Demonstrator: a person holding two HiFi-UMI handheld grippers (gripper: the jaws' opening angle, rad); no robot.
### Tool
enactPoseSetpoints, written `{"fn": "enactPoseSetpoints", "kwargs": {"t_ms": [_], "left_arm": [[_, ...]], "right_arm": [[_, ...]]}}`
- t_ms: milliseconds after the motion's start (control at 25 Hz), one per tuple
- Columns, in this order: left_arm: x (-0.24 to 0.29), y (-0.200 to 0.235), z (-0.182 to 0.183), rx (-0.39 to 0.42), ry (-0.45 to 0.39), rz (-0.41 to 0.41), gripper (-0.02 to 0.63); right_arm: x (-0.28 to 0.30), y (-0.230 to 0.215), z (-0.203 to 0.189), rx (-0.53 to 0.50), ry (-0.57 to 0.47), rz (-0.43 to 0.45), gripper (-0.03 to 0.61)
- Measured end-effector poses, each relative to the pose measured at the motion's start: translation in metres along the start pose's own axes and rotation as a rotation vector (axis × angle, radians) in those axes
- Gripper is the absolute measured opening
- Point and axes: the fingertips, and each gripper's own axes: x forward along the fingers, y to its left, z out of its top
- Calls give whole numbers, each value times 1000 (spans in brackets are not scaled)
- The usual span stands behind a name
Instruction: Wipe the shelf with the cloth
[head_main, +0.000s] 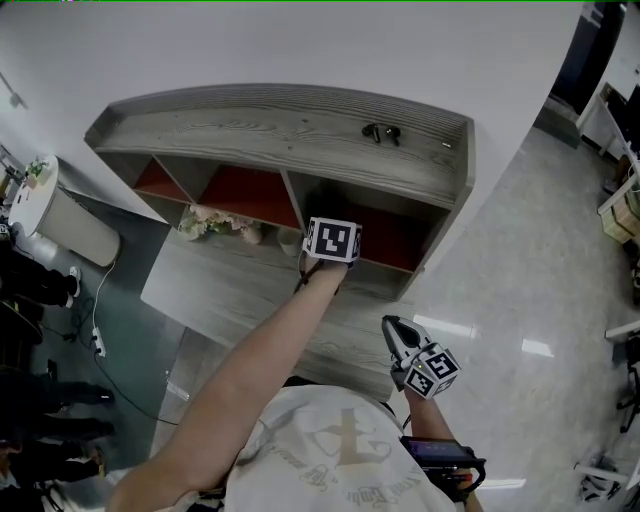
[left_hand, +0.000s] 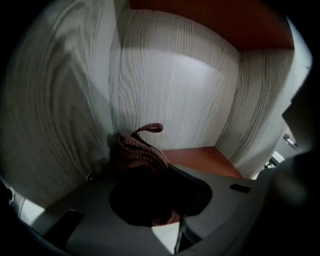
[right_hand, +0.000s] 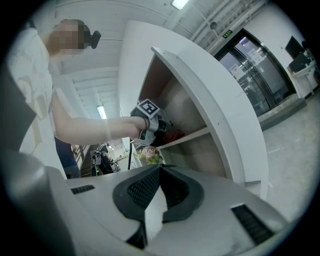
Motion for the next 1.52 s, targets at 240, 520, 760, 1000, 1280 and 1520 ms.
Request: {"fn": "enactPoseSetpoints", "kwargs": {"t_ms": [240, 520, 760, 1000, 1280, 1520], "left_arm": [[-22, -4, -15, -1, -6, -18, 86], [-45, -3, -36, 22, -18, -60, 86], [-66, -10, -59, 27, -95, -166, 86], [-95, -5, -82, 14, -189, -246, 86], [-120, 21, -100, 26, -219, -274, 86], [-138, 51, -104, 8, -252, -325, 87]], "right_arm": [[-5, 6, -1, 8, -19, 5, 5], [-3, 9, -3, 28, -44, 8, 5], [0, 19, -12, 37, -35, 10, 5], [7, 28, -22, 32, -10, 16, 5], [29, 41, -18, -1, 6, 36, 5], [56, 58, -18, -13, 12, 31, 5]]}}
